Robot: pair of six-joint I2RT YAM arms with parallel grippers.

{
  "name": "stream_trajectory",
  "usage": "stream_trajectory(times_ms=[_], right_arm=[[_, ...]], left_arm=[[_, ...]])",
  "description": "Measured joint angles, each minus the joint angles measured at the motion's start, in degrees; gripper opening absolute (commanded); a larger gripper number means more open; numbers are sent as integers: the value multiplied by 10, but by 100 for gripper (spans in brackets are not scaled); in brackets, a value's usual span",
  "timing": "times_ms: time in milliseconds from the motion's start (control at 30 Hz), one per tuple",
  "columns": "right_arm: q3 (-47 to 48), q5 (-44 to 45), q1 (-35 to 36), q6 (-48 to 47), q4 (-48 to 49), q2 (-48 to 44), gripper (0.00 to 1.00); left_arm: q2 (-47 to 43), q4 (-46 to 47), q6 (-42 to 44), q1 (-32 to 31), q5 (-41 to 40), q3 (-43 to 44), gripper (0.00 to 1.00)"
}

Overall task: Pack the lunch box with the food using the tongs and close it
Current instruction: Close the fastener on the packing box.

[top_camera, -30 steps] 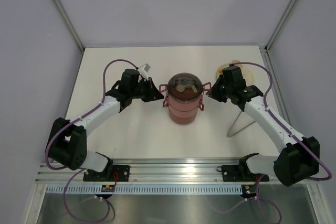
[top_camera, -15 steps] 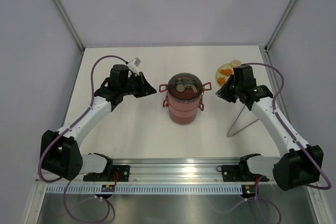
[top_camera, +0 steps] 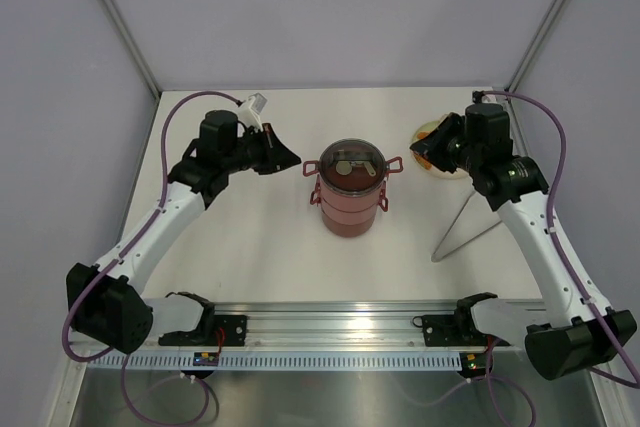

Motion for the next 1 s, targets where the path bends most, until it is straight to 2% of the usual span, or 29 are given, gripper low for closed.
stream_trajectory(times_ms=[267, 367, 633, 1000], right_arm=[[-1, -27, 31, 0, 3, 6, 22], [-11, -28, 34, 0, 10, 20, 18], [-55, -23, 34, 0, 14, 58, 15], [-66, -23, 45, 0, 31, 72, 14]], left_arm=[[13, 8, -7, -21, 36, 1, 0], [27, 13, -12, -25, 43, 1, 0], [45, 25, -17, -31, 54, 0, 0], [62, 60, -29, -34, 57, -2, 0]])
